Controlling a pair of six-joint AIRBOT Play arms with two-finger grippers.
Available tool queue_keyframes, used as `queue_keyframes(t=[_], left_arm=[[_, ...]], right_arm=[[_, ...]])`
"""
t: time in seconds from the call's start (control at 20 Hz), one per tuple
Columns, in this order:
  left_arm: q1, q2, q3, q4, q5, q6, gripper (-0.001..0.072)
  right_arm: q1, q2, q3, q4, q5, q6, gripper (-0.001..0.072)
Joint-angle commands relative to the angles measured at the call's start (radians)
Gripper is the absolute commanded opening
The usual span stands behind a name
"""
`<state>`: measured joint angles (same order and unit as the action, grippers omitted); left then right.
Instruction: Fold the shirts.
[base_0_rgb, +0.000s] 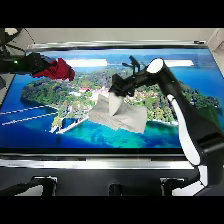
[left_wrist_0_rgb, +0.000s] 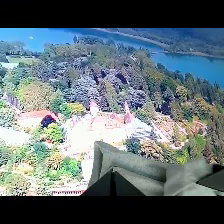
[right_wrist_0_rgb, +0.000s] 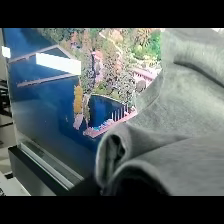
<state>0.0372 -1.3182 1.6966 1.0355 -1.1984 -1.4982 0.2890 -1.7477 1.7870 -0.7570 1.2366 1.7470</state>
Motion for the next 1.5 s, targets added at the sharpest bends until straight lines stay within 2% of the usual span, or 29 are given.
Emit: queue_keyframes(t=[0.0, 0.1, 0.2, 0.4, 0.45, 0.55, 0.7, 0.85, 0.95, 1.0, 1.05, 1.1, 1.2, 1.3, 1.45], left_arm=[[-0.014, 0.017, -0.012, 0.021, -0.006, 0.006, 0.0030], [-0.020, 0.017, -0.026, 0.024, -0.008, 0.006, 0.0030], [-0.020, 0.017, -0.031, 0.029, -0.010, 0.022, 0.0030], [-0.020, 0.017, -0.031, 0.048, -0.010, 0.026, 0.0031], [-0.020, 0.017, -0.031, 0.050, -0.010, 0.026, 0.0031], [-0.020, 0.017, -0.031, 0.050, -0.010, 0.025, 0.0031], [-0.020, 0.017, -0.031, 0.050, -0.010, 0.025, 0.0031], [-0.020, 0.018, -0.031, 0.047, -0.019, 0.024, 0.0031], [-0.021, 0.017, -0.031, 0.047, -0.017, 0.024, 0.0031], [-0.021, 0.017, -0.031, 0.046, -0.018, 0.024, 0.0031], [-0.021, 0.017, -0.031, 0.047, -0.018, 0.024, 0.0031], [-0.021, 0.017, -0.031, 0.047, -0.018, 0.025, 0.0031], [-0.021, 0.017, -0.031, 0.047, -0.017, 0.026, 0.0031], [-0.021, 0.017, -0.031, 0.047, -0.016, 0.035, 0.0031], [-0.021, 0.017, -0.031, 0.047, -0.013, 0.044, 0.0031]], right_arm=[[0.007, -0.061, 0.001, 0.014, 0.018, 0.016, 0.0582], [-0.032, -0.040, 0.002, -0.050, 0.068, -0.005, 0.0595], [-0.122, 0.005, 0.001, -0.188, 0.129, -0.004, 0.0597], [-0.344, 0.051, -0.024, -0.521, 0.389, -0.004, 0.0610], [-0.379, 0.058, -0.080, -0.560, 0.416, -0.009, 0.0609], [-0.406, 0.083, -0.253, -0.488, 0.367, -0.044, 0.0612], [-0.391, 0.088, -0.491, -0.209, 0.178, -0.147, 0.0654], [-0.351, 0.075, -0.592, -0.154, 0.003, -0.147, 0.0645], [-0.307, 0.052, -0.596, -0.159, -0.037, -0.146, 0.0608], [-0.285, 0.044, -0.595, -0.155, -0.058, -0.137, 0.0436], [-0.272, 0.047, -0.594, -0.153, -0.085, -0.135, 0.0102], [-0.277, 0.060, -0.578, -0.130, -0.084, -0.147, 0.0056], [-0.318, 0.115, -0.493, -0.134, -0.050, -0.190, 0.0055], [-0.412, 0.189, -0.362, -0.173, 0.000, -0.180, 0.0053], [-0.598, 0.254, -0.158, -0.388, 0.173, -0.076, 0.0053]])
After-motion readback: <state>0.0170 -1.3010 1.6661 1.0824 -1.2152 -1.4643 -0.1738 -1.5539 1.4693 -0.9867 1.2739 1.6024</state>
